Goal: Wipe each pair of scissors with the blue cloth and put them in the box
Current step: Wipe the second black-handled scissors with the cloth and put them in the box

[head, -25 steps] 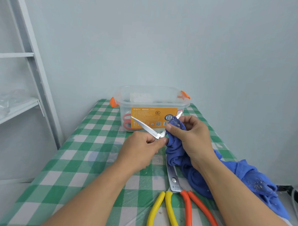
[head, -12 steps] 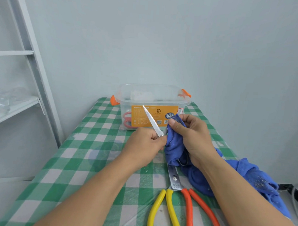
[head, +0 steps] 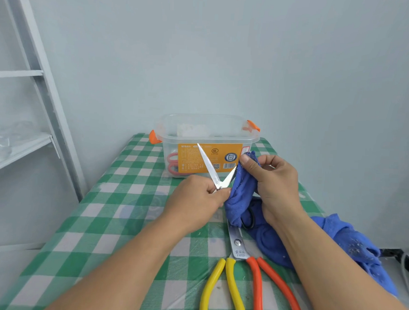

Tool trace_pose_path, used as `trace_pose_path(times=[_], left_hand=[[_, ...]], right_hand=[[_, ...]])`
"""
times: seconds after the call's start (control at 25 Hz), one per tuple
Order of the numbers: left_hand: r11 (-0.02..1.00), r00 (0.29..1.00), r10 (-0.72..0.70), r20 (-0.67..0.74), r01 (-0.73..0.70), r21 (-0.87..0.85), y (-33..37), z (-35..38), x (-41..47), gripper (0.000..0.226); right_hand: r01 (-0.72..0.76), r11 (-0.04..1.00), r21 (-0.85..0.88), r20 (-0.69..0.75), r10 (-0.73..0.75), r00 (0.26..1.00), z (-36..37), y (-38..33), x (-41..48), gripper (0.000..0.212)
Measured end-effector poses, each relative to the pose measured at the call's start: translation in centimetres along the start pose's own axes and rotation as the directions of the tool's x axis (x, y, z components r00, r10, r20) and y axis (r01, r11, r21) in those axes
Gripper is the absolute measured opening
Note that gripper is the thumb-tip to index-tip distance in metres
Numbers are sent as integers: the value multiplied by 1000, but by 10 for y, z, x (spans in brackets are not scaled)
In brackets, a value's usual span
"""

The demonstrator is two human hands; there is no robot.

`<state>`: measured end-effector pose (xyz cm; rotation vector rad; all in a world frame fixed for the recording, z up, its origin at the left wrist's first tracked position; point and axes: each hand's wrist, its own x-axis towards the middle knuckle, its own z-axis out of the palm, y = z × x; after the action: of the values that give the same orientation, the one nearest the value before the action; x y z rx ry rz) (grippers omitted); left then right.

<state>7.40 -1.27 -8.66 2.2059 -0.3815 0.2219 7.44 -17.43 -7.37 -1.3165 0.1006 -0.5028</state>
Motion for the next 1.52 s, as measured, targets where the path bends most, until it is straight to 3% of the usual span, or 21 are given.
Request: trace_pose_path(times=[0.24, 0.4, 0.52, 0.64, 0.72, 0.8, 0.92, 1.08, 1.32, 1.52], left_hand=[[967, 994, -111, -15, 104, -230, -6, -1, 3, 43], [934, 973, -160, -167, 94, -345, -10, -9, 8, 42], [912, 947, -209, -243, 99, -398, -13, -20, 12, 40], [881, 965, -212, -152, 121, -458, -11, -30, 10, 37], [900, 985, -171, -36, 141, -412, -9, -33, 6, 34], [932, 991, -127, 41, 134, -338, -7, -30, 3, 34], [952, 992, -110, 63, 124, -279, -8, -21, 4, 38], [969, 991, -121, 64, 132, -211, -10, -12, 5, 40], [983, 991, -115, 75, 124, -133, -3, -9, 3, 40], [999, 998, -42, 51, 42, 12, 5, -12, 4, 45]], right_hand=[[60, 992, 107, 31, -64, 997, -3, -5, -1, 21], [-34, 978, 204, 216, -11, 976, -1, -5, -2, 19], [-68, 989, 132, 290, 27, 957, -2, -6, -3, 19], [0, 997, -77, 119, 10, 993, -6, -2, 3, 23], [100, 970, -223, -14, -106, 994, -9, -1, 7, 21], [180, 959, -220, -24, -190, 981, -8, -3, 6, 16], [164, 980, -116, 143, -147, 979, -4, -6, 0, 9], [196, 947, -253, 291, -119, 949, 2, -2, -4, 6], [171, 893, -417, 243, -72, 967, 7, 4, -4, 34], [101, 944, -315, 130, -63, 990, 7, 4, 0, 29]])
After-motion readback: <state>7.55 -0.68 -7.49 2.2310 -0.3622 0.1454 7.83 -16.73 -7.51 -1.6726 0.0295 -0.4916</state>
